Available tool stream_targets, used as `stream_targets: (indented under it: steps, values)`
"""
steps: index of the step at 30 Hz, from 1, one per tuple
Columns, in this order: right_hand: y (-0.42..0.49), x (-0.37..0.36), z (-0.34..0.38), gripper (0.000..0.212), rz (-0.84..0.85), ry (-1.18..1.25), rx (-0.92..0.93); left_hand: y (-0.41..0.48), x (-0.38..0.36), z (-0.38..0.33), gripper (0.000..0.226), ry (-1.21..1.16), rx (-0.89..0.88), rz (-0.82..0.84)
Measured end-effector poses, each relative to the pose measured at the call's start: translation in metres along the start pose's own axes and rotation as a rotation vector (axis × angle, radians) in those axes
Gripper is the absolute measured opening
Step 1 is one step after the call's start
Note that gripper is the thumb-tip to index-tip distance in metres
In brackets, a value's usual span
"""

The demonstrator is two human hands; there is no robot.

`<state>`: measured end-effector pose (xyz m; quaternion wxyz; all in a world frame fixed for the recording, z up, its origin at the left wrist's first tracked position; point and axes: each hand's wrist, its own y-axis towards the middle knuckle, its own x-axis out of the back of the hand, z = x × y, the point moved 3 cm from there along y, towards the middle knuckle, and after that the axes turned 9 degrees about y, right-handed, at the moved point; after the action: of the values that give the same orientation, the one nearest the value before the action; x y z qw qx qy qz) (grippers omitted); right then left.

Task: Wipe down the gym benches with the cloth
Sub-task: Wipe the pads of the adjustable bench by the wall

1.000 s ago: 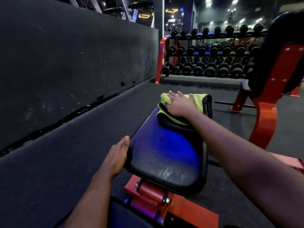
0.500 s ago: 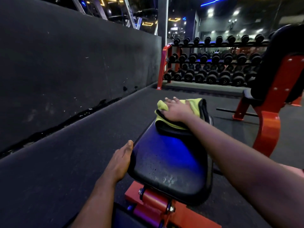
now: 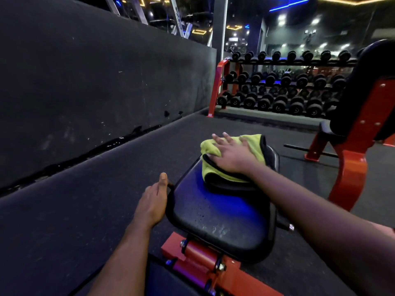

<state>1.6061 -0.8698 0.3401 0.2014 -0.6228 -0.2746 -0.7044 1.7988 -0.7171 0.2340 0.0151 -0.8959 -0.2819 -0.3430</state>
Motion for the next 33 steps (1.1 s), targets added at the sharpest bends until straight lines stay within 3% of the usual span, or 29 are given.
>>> stream_targets:
  steps: [6,12,19,23,27,30,33]
  values:
    - [-0.028,-0.026,0.076,0.067,0.075,-0.012,0.25,-0.006,0.013,-0.001,0.083,-0.032,0.027,-0.188]
    - [-0.115,-0.051,0.095,0.067,0.055,-0.117,0.551,-0.013,0.023,0.002,0.09,-0.097,0.059,-0.223]
    - [-0.127,-0.043,0.072,0.064,-0.094,-0.034,0.251,-0.014,0.023,0.002,0.085,-0.129,0.071,-0.159]
    - [-0.118,-0.056,0.105,0.069,-0.06,-0.073,0.307,-0.016,0.019,-0.002,0.08,-0.111,0.021,-0.091]
    - [-0.154,-0.065,0.086,0.07,-0.071,-0.08,0.383,-0.02,0.009,-0.011,0.075,-0.113,-0.009,0.065]
    - [-0.183,-0.06,0.057,0.069,-0.151,-0.021,0.248,-0.023,0.006,-0.016,0.066,-0.104,-0.003,0.149]
    - [-0.181,-0.043,0.018,0.067,-0.234,0.054,0.003,-0.025,0.003,-0.012,0.073,-0.12,0.022,0.193]
